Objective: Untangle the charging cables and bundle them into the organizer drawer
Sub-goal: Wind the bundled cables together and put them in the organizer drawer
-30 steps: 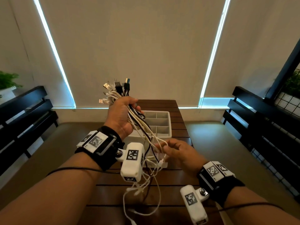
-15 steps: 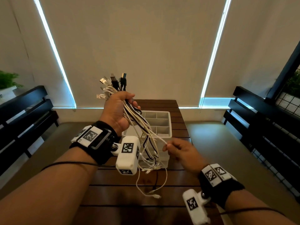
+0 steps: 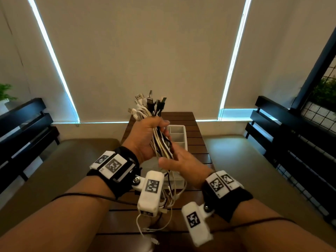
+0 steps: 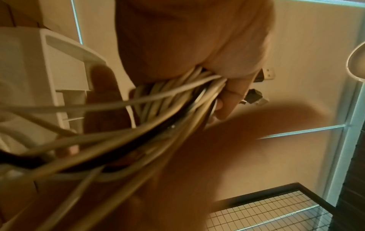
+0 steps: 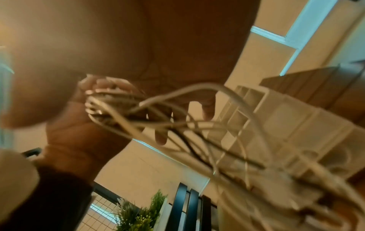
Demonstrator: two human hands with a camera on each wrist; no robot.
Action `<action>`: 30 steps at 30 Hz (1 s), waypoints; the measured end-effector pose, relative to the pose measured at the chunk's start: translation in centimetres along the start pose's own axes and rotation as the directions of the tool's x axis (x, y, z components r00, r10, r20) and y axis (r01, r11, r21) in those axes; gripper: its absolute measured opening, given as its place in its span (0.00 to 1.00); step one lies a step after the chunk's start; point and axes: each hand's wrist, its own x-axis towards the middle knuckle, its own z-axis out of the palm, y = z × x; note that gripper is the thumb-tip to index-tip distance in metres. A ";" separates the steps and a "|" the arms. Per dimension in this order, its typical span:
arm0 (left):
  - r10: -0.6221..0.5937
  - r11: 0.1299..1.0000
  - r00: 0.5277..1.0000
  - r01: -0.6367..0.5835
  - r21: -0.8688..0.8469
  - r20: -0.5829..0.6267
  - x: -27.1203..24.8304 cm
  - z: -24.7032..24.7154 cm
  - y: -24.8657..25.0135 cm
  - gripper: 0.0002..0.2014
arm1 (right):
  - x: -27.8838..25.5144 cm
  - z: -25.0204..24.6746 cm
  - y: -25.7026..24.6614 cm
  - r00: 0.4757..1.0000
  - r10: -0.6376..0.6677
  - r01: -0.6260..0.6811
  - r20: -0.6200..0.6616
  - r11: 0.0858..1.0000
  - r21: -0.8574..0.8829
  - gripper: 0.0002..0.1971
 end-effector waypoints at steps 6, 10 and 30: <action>-0.014 1.000 0.999 0.014 0.010 0.033 -0.2 -1.1 1.1 0.10 | 0.2 1.3 1.2 0.998 0.009 -0.017 0.060 0.992 0.127 0.10; -0.034 0.995 0.997 0.040 -0.089 0.063 -0.6 -2.6 2.0 0.10 | -0.7 0.0 2.1 0.986 -0.020 0.007 0.166 0.997 0.083 0.11; -0.301 0.834 0.945 0.194 0.516 0.131 -2.0 -3.3 -0.1 0.13 | 1.4 -3.2 -2.7 0.965 0.212 -0.018 0.154 0.638 -0.770 0.12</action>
